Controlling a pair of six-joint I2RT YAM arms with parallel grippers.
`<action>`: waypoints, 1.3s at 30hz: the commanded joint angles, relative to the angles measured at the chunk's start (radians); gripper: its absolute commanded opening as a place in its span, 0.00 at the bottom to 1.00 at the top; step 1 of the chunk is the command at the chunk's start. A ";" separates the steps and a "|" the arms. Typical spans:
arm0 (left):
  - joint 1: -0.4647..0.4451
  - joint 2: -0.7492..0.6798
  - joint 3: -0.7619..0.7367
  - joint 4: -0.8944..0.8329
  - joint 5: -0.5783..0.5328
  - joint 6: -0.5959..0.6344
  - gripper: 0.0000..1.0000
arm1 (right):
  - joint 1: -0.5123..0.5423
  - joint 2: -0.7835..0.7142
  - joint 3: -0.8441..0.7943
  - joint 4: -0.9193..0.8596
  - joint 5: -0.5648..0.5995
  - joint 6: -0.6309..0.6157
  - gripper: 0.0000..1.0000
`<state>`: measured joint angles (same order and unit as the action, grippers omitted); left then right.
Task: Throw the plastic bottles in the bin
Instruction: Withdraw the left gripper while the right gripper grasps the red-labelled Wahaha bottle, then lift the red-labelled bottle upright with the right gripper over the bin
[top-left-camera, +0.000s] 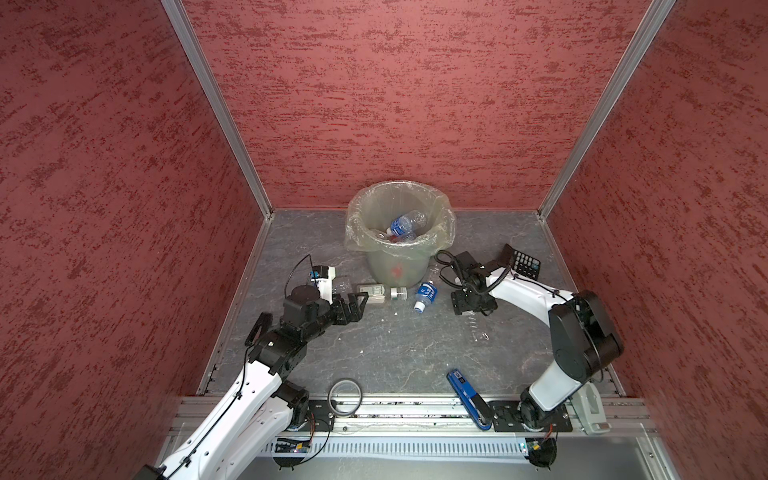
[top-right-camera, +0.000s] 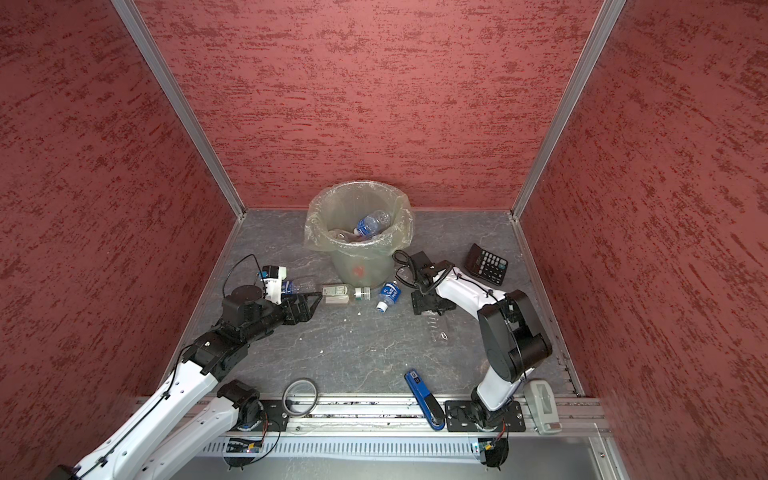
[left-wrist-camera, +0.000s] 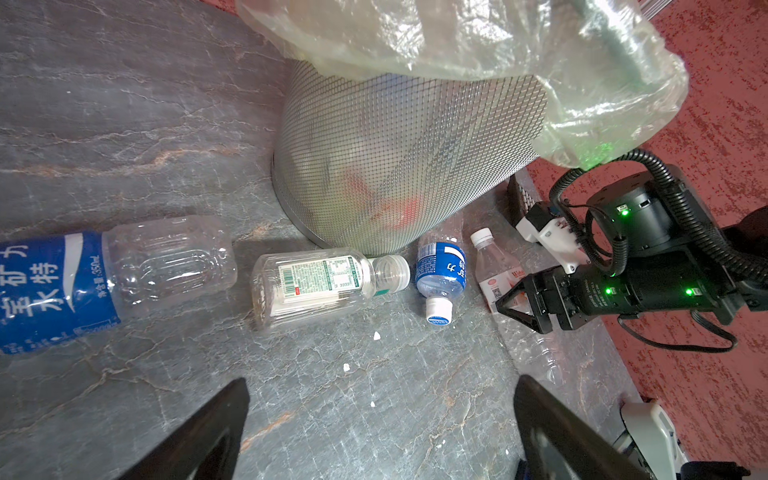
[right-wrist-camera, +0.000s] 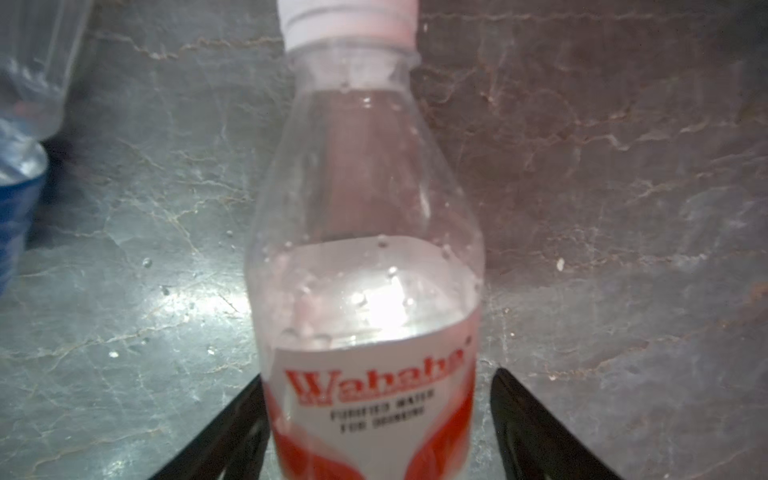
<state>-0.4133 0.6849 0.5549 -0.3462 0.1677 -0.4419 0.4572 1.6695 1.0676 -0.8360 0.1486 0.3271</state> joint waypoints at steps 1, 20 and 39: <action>0.006 0.006 -0.007 0.006 0.028 -0.017 1.00 | -0.004 -0.017 -0.036 0.052 -0.047 0.026 0.76; -0.056 -0.014 -0.033 -0.098 -0.018 -0.055 1.00 | -0.003 -0.279 -0.136 0.099 0.050 0.122 0.43; -0.145 0.036 0.030 -0.224 -0.152 -0.112 1.00 | 0.201 -0.873 -0.113 0.186 0.156 0.129 0.41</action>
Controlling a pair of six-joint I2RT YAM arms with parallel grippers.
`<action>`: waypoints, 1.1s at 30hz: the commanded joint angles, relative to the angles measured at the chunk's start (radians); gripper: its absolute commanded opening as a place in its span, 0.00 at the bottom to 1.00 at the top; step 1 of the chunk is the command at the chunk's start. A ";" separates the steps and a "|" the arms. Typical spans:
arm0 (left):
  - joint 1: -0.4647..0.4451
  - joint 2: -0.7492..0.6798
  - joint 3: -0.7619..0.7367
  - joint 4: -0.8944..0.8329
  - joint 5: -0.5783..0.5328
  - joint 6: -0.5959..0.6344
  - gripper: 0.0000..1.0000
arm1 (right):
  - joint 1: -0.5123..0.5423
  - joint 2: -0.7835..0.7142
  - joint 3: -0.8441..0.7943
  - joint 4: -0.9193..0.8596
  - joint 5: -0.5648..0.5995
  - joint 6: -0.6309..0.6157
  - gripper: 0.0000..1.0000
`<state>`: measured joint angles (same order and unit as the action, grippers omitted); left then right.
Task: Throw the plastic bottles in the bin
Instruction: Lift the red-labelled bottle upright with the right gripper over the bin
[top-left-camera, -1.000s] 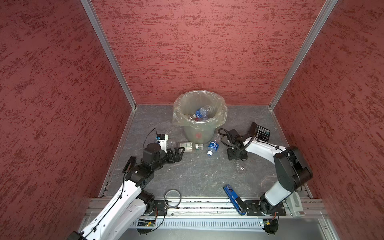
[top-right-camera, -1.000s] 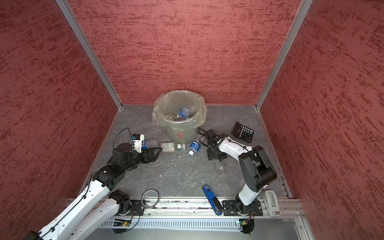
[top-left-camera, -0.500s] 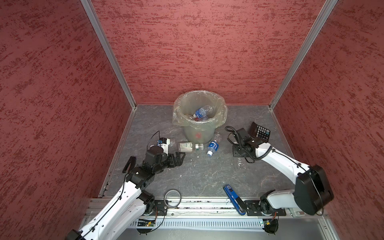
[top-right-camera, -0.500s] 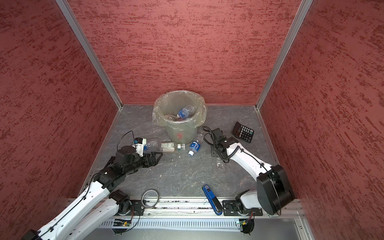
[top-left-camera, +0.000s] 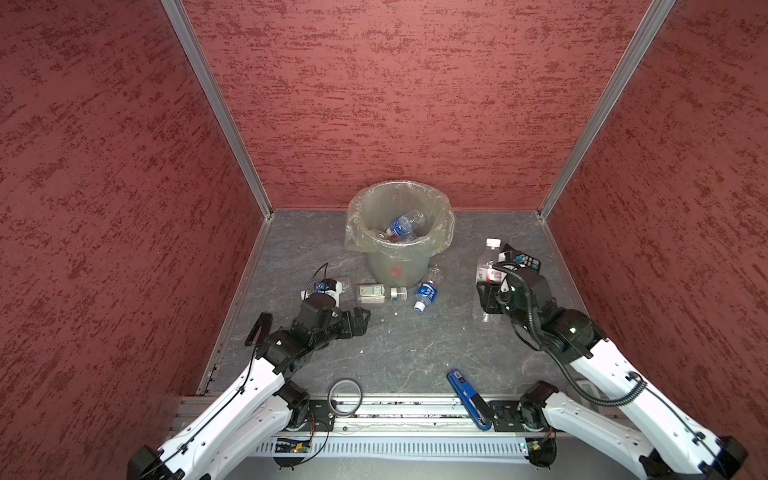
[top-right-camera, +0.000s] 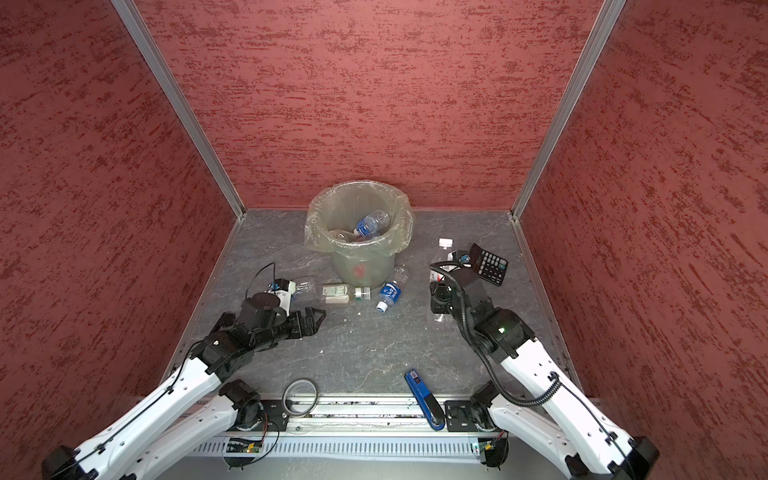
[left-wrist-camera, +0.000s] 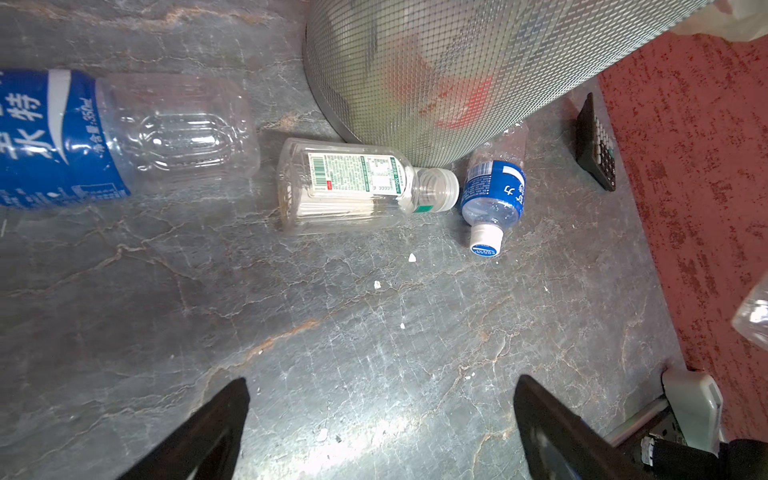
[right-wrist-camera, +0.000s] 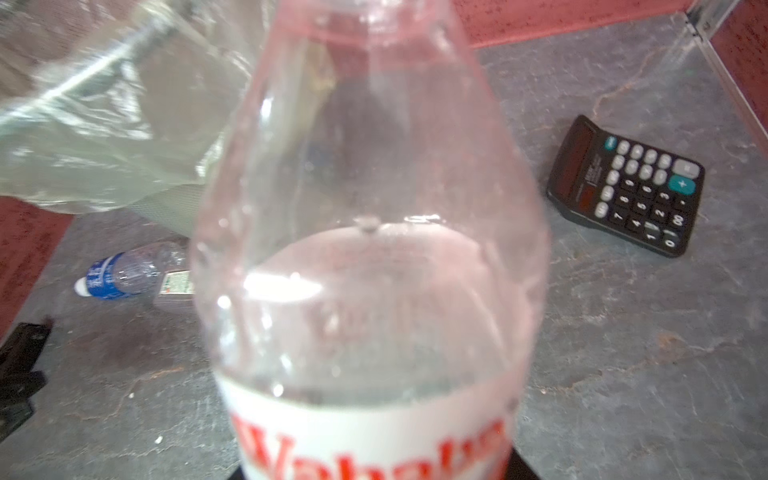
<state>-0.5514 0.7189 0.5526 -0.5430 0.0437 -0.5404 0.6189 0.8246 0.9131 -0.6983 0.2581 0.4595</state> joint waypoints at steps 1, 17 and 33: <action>-0.007 0.005 0.035 -0.033 -0.030 -0.016 1.00 | 0.061 -0.037 0.046 0.057 0.057 -0.010 0.41; -0.033 0.041 0.037 -0.071 -0.067 -0.054 0.99 | 0.398 -0.012 0.154 0.316 0.274 -0.189 0.41; -0.032 0.067 0.041 -0.043 -0.069 -0.059 1.00 | 0.199 0.455 0.609 0.567 0.133 -0.359 0.49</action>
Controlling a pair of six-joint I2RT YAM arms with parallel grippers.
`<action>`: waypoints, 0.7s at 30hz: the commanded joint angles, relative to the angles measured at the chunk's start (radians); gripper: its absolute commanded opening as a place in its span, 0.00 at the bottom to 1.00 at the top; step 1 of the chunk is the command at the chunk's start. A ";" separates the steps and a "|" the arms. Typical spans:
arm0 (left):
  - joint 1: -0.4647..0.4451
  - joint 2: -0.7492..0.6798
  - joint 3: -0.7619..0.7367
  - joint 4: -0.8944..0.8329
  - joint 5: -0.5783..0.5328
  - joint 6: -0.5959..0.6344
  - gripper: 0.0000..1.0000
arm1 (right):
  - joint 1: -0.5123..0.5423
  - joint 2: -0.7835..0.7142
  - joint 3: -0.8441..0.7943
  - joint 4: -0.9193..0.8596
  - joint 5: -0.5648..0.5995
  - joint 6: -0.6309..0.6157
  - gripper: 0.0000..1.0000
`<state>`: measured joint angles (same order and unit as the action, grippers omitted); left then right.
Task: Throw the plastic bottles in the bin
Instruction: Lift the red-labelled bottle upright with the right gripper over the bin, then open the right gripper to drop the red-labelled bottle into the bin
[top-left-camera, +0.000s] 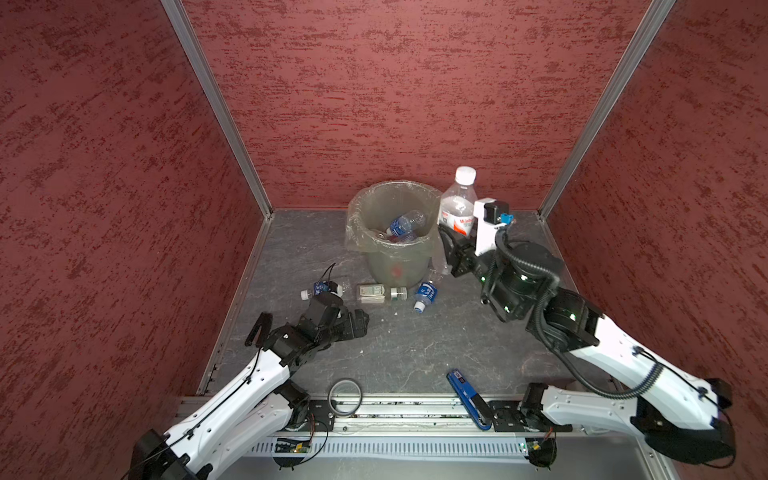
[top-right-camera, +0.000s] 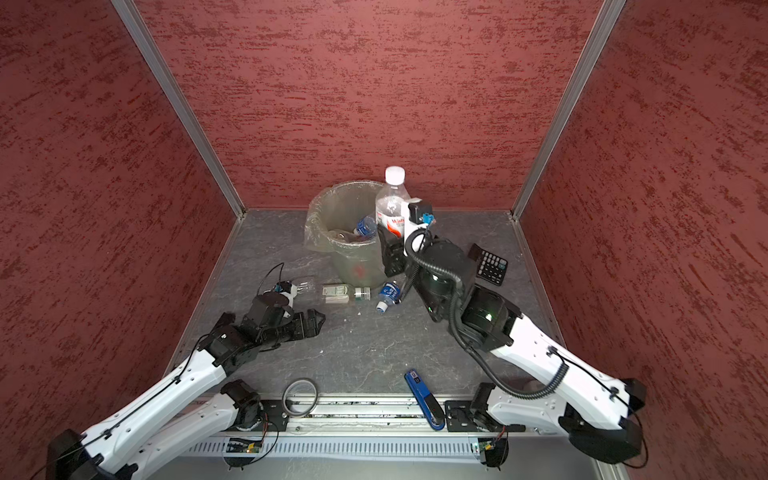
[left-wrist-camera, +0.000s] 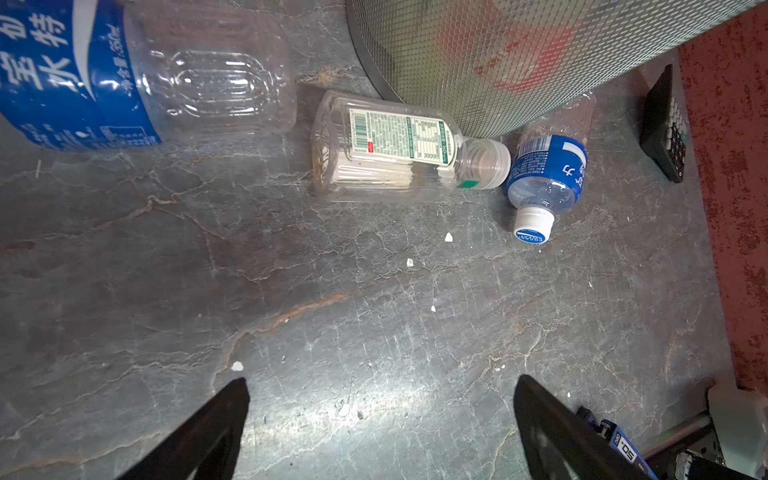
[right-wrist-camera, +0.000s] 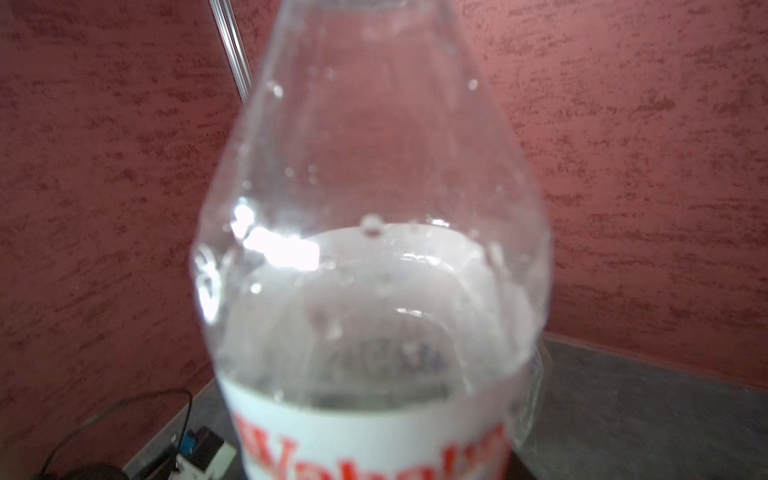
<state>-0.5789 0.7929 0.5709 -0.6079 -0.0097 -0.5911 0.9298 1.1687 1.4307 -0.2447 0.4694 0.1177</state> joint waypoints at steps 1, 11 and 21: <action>-0.004 -0.009 0.021 0.028 -0.013 -0.012 1.00 | -0.166 0.173 0.149 0.117 -0.136 0.016 0.53; -0.015 -0.055 0.060 -0.020 -0.037 -0.010 1.00 | -0.288 0.644 0.812 -0.110 -0.221 0.050 0.99; -0.014 -0.052 0.059 -0.038 -0.069 0.001 1.00 | -0.287 0.434 0.646 -0.085 -0.224 0.026 0.99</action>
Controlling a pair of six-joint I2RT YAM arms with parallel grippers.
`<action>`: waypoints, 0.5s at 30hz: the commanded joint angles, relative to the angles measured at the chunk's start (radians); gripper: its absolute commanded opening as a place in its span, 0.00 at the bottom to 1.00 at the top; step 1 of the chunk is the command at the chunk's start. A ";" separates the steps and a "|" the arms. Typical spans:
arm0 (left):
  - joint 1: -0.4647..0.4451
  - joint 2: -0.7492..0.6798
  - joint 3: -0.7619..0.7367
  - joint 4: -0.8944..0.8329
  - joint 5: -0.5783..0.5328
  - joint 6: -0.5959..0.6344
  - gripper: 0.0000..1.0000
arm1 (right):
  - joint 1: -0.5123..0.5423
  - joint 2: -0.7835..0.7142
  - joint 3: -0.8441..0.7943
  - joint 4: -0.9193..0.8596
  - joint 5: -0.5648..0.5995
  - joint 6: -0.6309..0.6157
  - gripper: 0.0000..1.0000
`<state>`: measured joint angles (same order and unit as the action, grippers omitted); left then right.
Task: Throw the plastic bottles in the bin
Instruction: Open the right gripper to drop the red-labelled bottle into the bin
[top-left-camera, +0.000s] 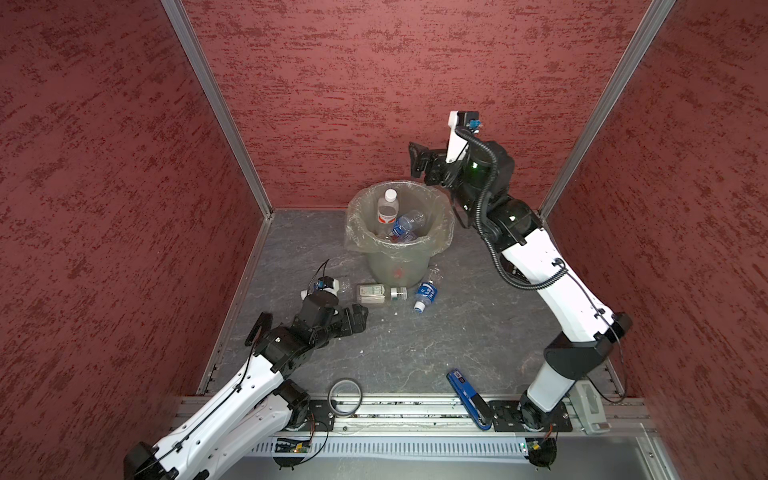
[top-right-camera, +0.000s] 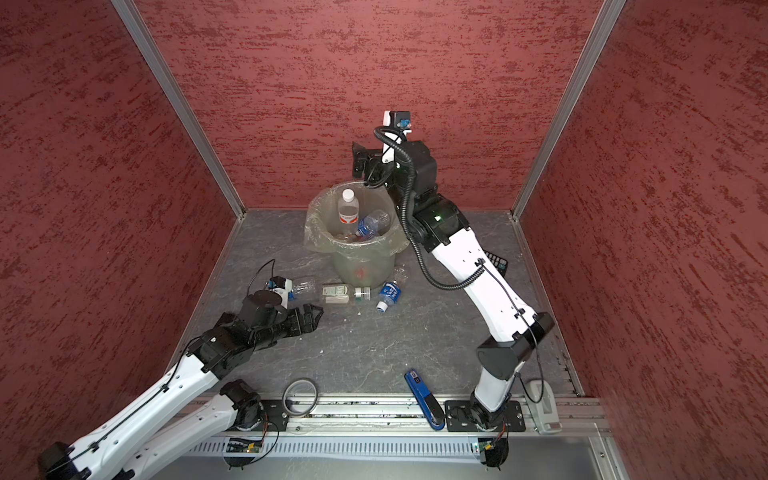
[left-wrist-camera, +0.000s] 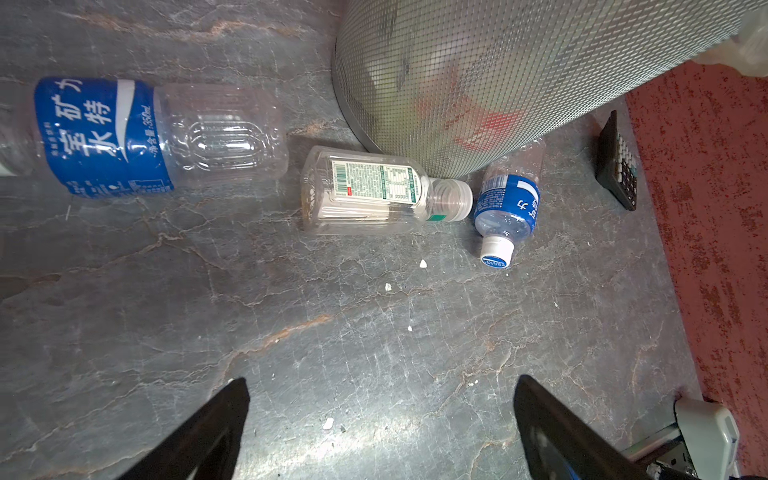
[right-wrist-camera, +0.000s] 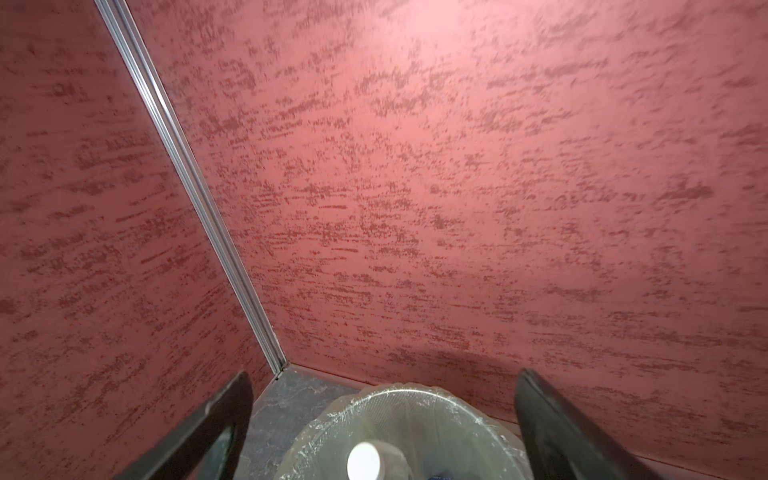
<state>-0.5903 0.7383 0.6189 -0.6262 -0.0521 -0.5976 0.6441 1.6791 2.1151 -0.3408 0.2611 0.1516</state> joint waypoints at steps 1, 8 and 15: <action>-0.001 0.008 0.015 -0.024 -0.036 0.011 1.00 | -0.001 -0.101 -0.061 0.005 -0.014 -0.005 0.99; 0.038 0.061 0.067 -0.032 -0.067 0.038 1.00 | -0.002 -0.304 -0.339 0.014 0.022 0.041 0.99; 0.138 0.170 0.146 -0.044 -0.073 0.049 1.00 | -0.001 -0.483 -0.626 0.022 0.065 0.090 0.99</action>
<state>-0.4801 0.8764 0.7288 -0.6598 -0.1081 -0.5739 0.6441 1.2545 1.5532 -0.3222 0.2893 0.2043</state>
